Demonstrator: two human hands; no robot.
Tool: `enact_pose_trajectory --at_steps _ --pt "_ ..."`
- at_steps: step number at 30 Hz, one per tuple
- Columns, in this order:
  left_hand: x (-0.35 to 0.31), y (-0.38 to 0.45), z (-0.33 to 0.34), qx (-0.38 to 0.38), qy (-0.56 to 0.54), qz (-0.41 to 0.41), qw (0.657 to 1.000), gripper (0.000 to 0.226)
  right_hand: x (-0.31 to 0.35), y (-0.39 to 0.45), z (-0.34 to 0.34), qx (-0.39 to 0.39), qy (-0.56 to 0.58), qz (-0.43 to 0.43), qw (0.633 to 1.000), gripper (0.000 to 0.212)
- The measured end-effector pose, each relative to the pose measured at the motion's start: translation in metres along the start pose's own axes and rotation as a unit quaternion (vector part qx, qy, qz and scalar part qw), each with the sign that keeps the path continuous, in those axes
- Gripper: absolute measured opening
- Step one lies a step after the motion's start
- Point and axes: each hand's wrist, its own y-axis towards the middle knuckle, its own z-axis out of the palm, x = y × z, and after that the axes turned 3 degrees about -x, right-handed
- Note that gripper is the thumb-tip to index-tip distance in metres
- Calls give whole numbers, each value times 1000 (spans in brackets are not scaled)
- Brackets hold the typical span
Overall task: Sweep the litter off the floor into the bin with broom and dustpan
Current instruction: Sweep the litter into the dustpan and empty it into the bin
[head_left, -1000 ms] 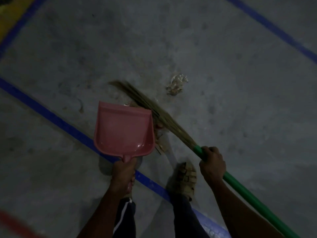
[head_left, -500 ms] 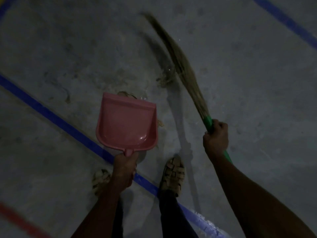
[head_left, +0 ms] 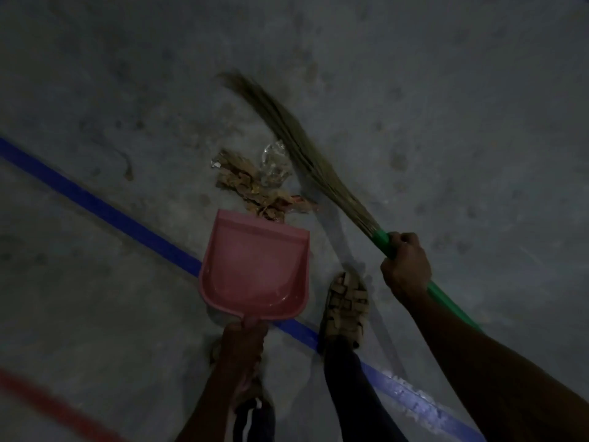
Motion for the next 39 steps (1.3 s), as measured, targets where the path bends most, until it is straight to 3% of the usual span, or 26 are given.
enact_pose_trajectory --at_steps 10,15,23,31,39 --pt "70 53 -66 10 49 -28 998 43 5 -16 37 -32 -17 -29 999 54" --pt "88 85 -82 13 64 -17 998 35 4 -17 57 -56 -24 -32 998 52" --pt "70 137 -95 91 125 5 988 36 0 -30 94 -63 3 -25 998 53" --pt "49 161 -96 103 180 -4 978 34 -11 -62 129 -32 26 -84 996 40" --pt "6 172 -96 87 258 97 957 42 -14 -89 142 26 22 -141 989 47"
